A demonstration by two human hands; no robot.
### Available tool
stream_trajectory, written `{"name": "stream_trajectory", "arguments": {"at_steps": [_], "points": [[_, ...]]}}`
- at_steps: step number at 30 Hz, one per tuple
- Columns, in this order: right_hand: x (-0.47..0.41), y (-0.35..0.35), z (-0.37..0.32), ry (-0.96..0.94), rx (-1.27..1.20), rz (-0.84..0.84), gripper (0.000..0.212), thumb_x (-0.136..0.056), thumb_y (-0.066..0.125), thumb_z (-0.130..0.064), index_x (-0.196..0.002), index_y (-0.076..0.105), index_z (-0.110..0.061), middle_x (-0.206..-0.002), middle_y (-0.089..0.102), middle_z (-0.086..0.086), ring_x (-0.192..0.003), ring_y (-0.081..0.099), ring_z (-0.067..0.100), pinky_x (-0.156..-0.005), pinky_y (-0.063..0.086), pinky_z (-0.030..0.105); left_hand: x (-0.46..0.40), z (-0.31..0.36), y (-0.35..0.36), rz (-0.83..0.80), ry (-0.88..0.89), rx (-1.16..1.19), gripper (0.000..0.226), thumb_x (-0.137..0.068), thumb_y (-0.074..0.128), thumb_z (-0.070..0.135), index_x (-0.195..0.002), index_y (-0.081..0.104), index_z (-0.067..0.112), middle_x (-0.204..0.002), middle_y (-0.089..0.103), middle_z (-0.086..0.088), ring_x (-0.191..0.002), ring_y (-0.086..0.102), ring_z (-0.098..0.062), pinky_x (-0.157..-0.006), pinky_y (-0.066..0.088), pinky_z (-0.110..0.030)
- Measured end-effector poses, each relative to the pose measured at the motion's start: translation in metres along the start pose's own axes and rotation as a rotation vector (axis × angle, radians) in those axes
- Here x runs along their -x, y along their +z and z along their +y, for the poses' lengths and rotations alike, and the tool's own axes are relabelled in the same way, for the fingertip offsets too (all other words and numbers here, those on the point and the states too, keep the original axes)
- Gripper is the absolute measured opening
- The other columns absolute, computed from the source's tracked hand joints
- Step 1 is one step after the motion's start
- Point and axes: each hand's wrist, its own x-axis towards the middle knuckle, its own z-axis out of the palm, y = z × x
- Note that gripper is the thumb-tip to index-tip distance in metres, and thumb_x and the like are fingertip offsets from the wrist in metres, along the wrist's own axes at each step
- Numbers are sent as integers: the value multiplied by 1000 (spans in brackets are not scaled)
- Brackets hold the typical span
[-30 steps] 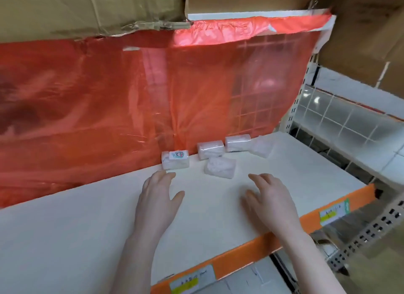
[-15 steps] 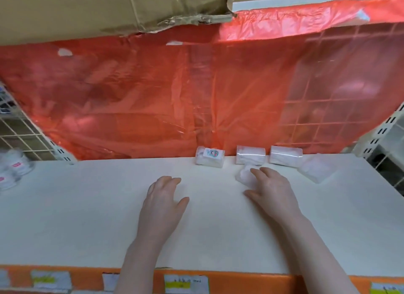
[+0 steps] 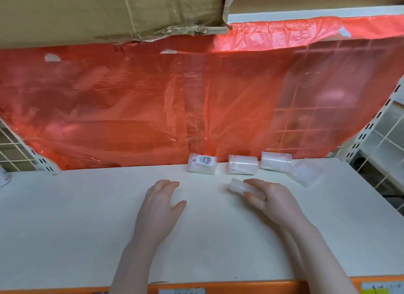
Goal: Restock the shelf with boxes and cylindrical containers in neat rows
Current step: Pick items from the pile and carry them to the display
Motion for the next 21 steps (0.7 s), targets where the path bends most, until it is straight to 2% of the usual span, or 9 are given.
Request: {"name": "stream_trajectory", "arguments": {"at_steps": [5,10,12,15,16,18,21], "points": [[11,-3,2,69,-148,15,31,-93,52,-35,-124,56,-30,-97,64,-13,-88,56,13,-73,37,24,-5,-1,3,-14,23,34,46,-88,62,25,-132,51,19,-136,45,6,-127,39,-14,-102,30,-23],[15,0,3,56,-178,74,30,-96,48,-26,-123,58,-34,-106,58,-11,-95,56,13,-77,39,23,-7,-3,4,-24,44,48,45,-88,62,25,-132,52,19,-135,45,6,-127,39,-14,-102,29,-23],[15,2,1,32,-137,118,31,-96,48,-22,-123,59,-31,-111,54,-12,-98,55,12,-75,37,22,-9,-5,5,-28,52,59,45,-87,63,24,-131,53,18,-134,46,4,-126,41,-15,-103,31,-24],[14,3,-2,4,0,149,35,-94,52,-25,-129,55,-26,-124,51,-4,-107,53,17,-78,37,24,-10,-9,5,-29,59,62,45,-86,64,24,-130,54,17,-132,48,4,-125,42,-15,-103,32,-25],[13,4,-2,-2,28,129,41,-91,57,-30,-132,52,-24,-127,50,0,-110,52,20,-81,39,26,-10,-11,5,-27,62,61,45,-86,64,24,-130,54,17,-132,48,4,-125,42,-15,-103,32,-25],[13,6,0,3,52,61,67,-79,69,-43,-137,46,-18,-127,48,5,-111,51,24,-87,41,31,-12,-14,5,-29,70,55,45,-87,63,25,-130,53,18,-133,47,4,-126,41,-15,-104,31,-24],[12,9,1,51,71,5,96,-66,78,-49,-145,32,-18,-124,42,5,-109,47,23,-89,40,28,-15,-18,4,-35,79,44,45,-88,62,25,-131,52,19,-134,47,5,-126,40,-14,-102,31,-23]]}}
